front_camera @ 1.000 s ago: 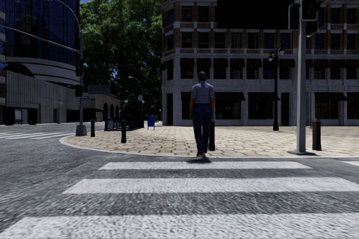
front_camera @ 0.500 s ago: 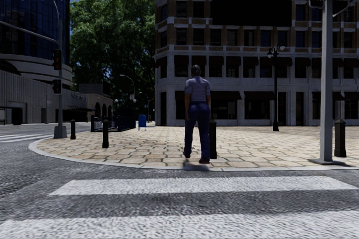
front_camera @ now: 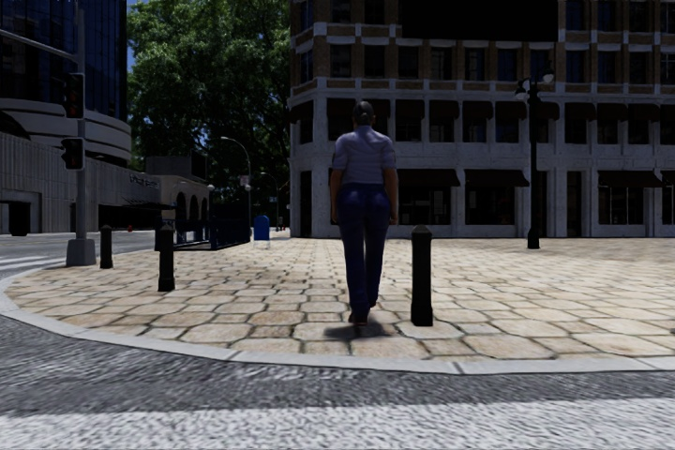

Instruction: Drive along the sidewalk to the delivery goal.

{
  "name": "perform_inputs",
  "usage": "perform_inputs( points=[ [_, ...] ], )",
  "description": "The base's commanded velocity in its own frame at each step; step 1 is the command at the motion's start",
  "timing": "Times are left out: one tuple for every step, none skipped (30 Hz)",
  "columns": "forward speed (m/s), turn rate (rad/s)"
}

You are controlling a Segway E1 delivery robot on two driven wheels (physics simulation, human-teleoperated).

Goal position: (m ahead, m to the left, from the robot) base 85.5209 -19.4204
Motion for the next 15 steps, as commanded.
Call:
perform_inputs(
  points=[
    [2.0,-0.99],
    [2.0,-1.08],
    [2.0,-1.2],
    [2.0,-1.2],
    [2.0,-1.2],
    [2.0,-1.2],
    [2.0,-0.44],
    [2.0,0.0],
    [2.0,0.0],
    [2.0,0.0],
    [2.0,0.0],
    [2.0,0.0],
    [2.0,0.93],
    [2.0,1.2],
    [2.0,1.2]
  ],
)
